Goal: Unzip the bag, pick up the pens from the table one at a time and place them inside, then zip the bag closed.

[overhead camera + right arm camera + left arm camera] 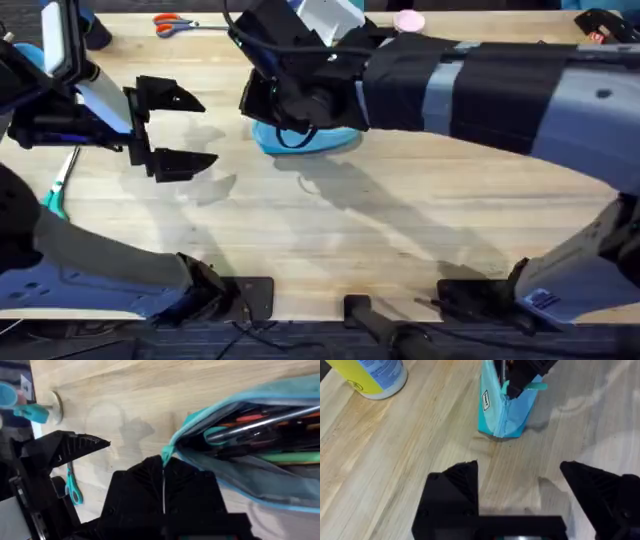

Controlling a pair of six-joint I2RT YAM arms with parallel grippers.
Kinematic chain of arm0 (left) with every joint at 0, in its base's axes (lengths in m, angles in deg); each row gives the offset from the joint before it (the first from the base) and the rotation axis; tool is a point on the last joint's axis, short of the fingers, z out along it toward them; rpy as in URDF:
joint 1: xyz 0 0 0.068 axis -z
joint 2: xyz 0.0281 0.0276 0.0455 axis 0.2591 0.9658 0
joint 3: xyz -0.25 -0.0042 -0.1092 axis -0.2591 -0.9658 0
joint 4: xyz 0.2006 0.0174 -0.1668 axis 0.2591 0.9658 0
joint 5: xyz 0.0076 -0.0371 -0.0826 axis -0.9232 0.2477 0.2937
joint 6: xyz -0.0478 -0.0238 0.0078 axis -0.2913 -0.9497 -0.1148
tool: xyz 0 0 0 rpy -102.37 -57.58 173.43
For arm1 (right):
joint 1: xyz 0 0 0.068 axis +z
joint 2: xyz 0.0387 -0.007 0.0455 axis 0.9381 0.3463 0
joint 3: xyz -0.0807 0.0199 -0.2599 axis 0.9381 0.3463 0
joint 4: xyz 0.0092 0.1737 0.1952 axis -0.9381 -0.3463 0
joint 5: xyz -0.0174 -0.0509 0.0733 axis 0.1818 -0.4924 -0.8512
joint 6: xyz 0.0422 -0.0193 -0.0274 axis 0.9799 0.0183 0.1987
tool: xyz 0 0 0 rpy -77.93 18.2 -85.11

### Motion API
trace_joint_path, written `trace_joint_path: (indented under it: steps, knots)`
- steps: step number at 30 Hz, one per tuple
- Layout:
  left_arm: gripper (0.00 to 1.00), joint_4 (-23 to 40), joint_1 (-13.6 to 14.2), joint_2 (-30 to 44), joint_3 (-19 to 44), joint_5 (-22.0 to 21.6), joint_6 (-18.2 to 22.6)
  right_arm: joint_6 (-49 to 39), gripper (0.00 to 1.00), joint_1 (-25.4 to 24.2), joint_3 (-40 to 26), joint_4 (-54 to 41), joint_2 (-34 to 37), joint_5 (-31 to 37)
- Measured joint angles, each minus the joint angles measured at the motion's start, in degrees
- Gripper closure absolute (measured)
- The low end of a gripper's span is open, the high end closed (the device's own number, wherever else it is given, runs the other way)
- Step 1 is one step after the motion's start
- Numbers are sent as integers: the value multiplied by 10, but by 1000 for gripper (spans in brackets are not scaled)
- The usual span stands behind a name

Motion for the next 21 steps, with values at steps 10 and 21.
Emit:
trace_joint_path:
  steps: [10,21]
  knots:
    - [6,0,0,0,0,0,0,-25,972,0,0,0,0,-7]
    - [7,-57,0,0,0,0,0,-28,971,0,0,0,0,-7]
